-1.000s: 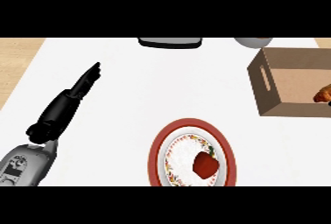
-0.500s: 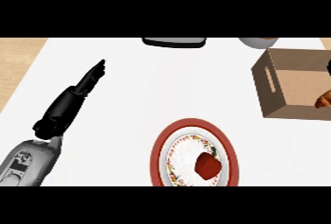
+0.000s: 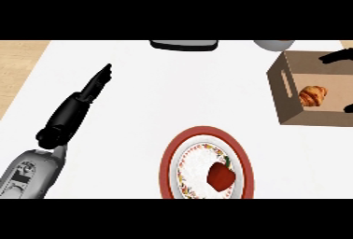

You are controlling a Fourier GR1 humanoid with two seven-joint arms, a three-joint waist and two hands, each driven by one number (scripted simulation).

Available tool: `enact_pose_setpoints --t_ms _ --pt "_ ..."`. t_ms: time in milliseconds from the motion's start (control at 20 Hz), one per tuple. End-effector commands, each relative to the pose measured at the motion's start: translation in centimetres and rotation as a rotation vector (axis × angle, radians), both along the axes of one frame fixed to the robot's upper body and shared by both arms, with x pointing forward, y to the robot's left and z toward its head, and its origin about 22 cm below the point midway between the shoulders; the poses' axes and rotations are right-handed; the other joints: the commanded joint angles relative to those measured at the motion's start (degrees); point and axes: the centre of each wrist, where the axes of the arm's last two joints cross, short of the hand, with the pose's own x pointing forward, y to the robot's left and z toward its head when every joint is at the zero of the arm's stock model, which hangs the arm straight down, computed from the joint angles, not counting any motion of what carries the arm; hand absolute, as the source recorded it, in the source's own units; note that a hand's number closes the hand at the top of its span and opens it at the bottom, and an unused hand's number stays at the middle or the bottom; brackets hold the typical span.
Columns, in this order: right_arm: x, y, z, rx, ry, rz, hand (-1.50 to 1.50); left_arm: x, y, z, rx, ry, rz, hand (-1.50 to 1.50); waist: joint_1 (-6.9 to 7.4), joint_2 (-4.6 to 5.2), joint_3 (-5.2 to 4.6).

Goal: Pick the croissant from the plate and place it in the cardboard box

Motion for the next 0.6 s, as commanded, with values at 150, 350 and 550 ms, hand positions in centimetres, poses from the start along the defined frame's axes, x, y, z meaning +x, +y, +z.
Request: enact_pose_setpoints --t_ms 150,350,550 --pt "0.2 -0.5 -3.0 0.687 0.187 0.011 -1.50 -0.1 0.3 -0.1 -0.007 -0.004 0.015 0.00 -0.23 0.07 0.10" --pt "0.0 -1.8 -1.8 0.826 0.267 -0.086 -1.50 0.1 0.3 0.3 -0.003 0.001 -0.002 0.00 0.30 0.43 0.07" --pt "0.4 -2.3 0.4 0.929 0.246 -0.138 -1.50 0.4 -0.3 0.2 -0.002 -0.014 -0.022 0.00 0.68 0.77 0.10"
